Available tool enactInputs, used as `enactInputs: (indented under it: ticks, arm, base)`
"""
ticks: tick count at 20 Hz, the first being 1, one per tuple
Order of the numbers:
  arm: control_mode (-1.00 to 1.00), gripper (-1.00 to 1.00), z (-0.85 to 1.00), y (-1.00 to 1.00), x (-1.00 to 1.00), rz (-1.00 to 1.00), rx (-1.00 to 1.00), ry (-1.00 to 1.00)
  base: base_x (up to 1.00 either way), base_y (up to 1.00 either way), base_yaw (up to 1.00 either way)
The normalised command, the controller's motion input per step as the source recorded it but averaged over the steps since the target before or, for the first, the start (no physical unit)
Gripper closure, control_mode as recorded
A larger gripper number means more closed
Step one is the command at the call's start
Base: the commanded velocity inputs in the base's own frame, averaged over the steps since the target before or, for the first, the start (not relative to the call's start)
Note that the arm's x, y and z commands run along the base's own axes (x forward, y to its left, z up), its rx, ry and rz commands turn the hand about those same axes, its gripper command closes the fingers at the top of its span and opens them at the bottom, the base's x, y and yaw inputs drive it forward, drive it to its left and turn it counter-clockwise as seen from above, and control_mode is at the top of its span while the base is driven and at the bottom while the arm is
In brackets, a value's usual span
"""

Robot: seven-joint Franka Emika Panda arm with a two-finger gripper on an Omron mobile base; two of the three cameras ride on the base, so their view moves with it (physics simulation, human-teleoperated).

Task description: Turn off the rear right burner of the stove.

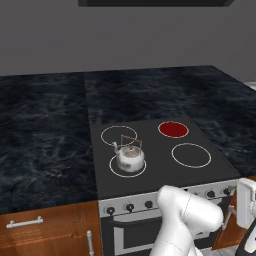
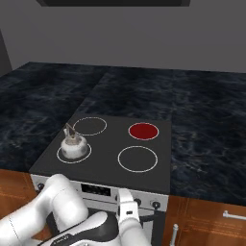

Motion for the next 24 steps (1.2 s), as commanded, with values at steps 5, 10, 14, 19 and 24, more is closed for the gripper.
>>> enactInputs:
  ticks: [5,10,14,19,24]
  arm:
    - [-1.0,-1.0,-0.16,-0.16,0.0,0.0,0.0,-0.02]
    - [-1.0,-1.0,-0.12,-0.25,0.0,0.0,0.0,-0.02]
    - [-1.0,-1.0,-0.18,-0.25,0.01,0.0,0.0,-0.02]
    - [-1.0,-1.0,-0.19,-0.07,0.19,0.0,0.0,-0.01]
    - [-1.0,-1.0,-0.16,-0.01,0.23,0.0,0.01,0.0]
  base:
    - [0.0,0.0,0.0]
    - [0.0,0.0,0.0]
    - [0.0,0.0,0.0]
    - [0.0,0.0,0.0]
    - [0.0,0.0,0.0]
